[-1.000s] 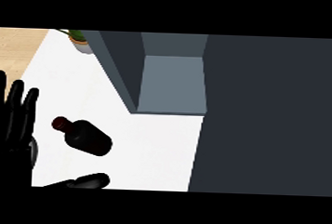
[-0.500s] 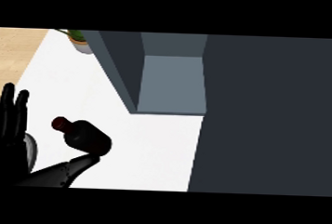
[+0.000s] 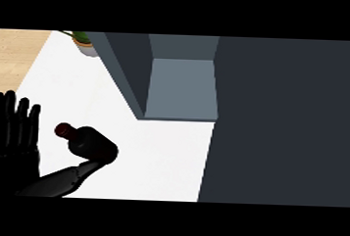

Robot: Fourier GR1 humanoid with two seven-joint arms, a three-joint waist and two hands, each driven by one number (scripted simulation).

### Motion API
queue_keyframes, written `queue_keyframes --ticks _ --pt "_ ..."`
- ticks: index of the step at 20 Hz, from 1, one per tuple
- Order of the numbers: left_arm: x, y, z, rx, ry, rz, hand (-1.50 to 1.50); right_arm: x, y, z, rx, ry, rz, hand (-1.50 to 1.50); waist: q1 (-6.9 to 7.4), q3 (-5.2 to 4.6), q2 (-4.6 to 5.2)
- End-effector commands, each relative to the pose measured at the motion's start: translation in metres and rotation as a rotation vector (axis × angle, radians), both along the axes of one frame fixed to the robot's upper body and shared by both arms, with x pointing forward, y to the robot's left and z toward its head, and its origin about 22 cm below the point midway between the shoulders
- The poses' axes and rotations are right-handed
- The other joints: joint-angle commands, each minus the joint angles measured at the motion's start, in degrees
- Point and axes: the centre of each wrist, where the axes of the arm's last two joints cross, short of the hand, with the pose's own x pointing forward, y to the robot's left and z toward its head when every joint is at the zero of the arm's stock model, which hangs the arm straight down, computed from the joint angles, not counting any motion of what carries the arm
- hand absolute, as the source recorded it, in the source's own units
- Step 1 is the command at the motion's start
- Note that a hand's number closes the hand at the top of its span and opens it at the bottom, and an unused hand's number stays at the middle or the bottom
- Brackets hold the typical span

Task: Pick up the wine, place it into the cabinet and close the cabinet

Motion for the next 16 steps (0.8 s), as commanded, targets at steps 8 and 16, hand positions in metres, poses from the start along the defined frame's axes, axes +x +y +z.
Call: queue_keyframes --ticks 8,16 --pt "0.012 0.026 -0.066 -0.010 0.065 0.032 -1.50 -0.031 0.000 0.010 0.032 -0.044 0.089 -1.50 -0.05 -0.04 0.01" --pt "-0.002 0.023 -0.120 -0.007 0.079 0.035 -1.50 -0.027 -0.005 0.007 0.028 -0.026 0.090 -1.50 -0.04 0.00 0.05"
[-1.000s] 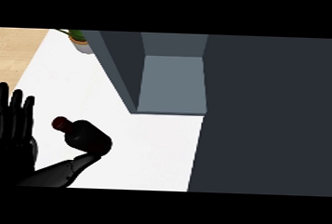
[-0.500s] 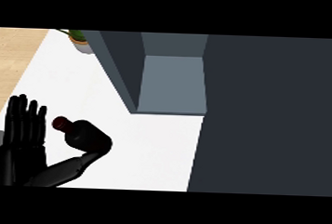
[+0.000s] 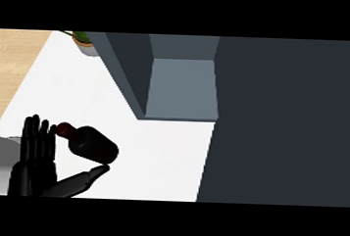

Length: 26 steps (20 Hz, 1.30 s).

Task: Pick up the wine, place it into the cabinet and close the cabinet

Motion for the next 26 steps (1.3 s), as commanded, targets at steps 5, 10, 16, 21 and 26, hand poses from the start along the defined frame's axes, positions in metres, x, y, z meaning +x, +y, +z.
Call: queue_keyframes --ticks 5,10,16,21,26 --pt "-0.004 -0.006 -0.044 -0.033 0.054 0.005 -1.50 -0.040 -0.007 -0.010 0.017 -0.016 0.066 -1.50 -0.25 0.04 0.02" --pt "0.009 0.014 -0.078 -0.060 0.054 0.012 -1.50 -0.019 -0.002 0.007 0.011 -0.023 0.070 -1.50 -0.16 -0.01 0.09" --pt "0.003 0.030 -0.100 -0.062 0.076 0.012 -1.50 -0.019 0.005 0.006 0.034 -0.022 0.081 -1.50 0.03 0.00 0.06" --pt "-0.004 0.034 -0.121 -0.136 0.066 0.011 -1.50 -0.040 0.000 0.000 -0.010 -0.010 0.089 -1.50 -0.24 0.00 -0.06" --pt "0.013 0.021 -0.139 -0.167 0.064 0.000 -1.50 -0.043 -0.010 0.011 -0.007 -0.014 0.094 -1.50 -0.79 0.00 -0.12"
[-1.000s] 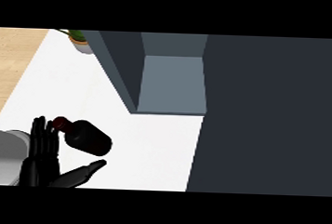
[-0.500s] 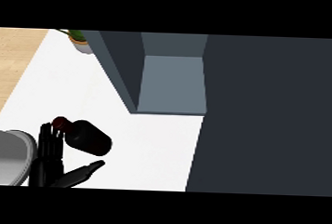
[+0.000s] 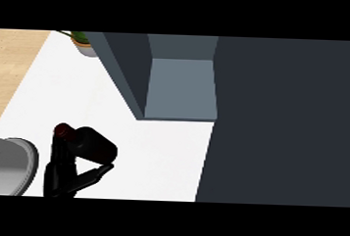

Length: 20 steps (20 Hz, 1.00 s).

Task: Pick up the wine, place it into the cabinet and close the cabinet

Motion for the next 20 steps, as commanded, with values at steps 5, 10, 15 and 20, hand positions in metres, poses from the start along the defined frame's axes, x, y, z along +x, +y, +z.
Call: queue_keyframes --ticks 5,10,15,20 --pt "0.009 -0.001 -0.026 -0.012 -0.015 -0.036 -1.50 -0.013 -0.010 -0.012 0.021 0.022 0.068 -1.50 0.25 0.04 0.16" --pt "0.005 -0.002 -0.039 0.001 -0.028 -0.050 -1.50 -0.033 -0.004 -0.002 0.000 0.049 0.072 -1.50 -0.05 -0.01 -0.01" --pt "0.022 -0.002 -0.028 -0.103 -0.073 -0.062 1.50 -0.025 -0.013 0.001 0.019 0.045 0.070 -1.50 0.02 0.04 -0.03" --pt "0.042 -0.015 -0.023 0.001 -0.089 -0.150 1.50 -0.013 -0.008 -0.003 0.029 0.050 0.077 -1.50 0.12 0.05 0.05"
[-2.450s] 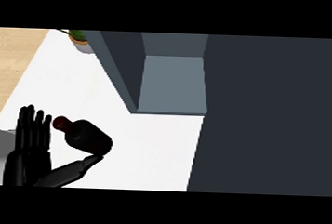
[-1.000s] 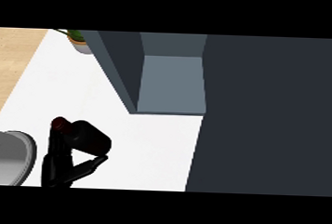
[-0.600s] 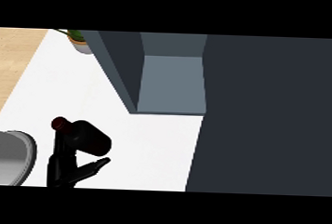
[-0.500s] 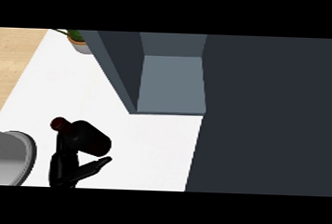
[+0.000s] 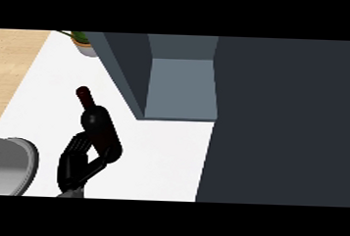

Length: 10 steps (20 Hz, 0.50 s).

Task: Pick up the wine, place it into the cabinet and close the cabinet

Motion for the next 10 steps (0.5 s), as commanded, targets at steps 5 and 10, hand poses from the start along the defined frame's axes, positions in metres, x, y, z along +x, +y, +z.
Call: queue_keyframes --ticks 5,10 --pt "0.025 -0.003 0.012 0.229 -0.091 -0.150 1.50 -0.014 0.000 0.002 -0.015 0.051 0.090 -1.50 -0.17 -0.01 -0.06" --pt "0.028 -0.025 0.010 0.224 -0.131 -0.365 1.50 -0.029 -0.002 -0.004 -0.001 0.029 0.107 -1.50 -0.70 0.01 -0.16"
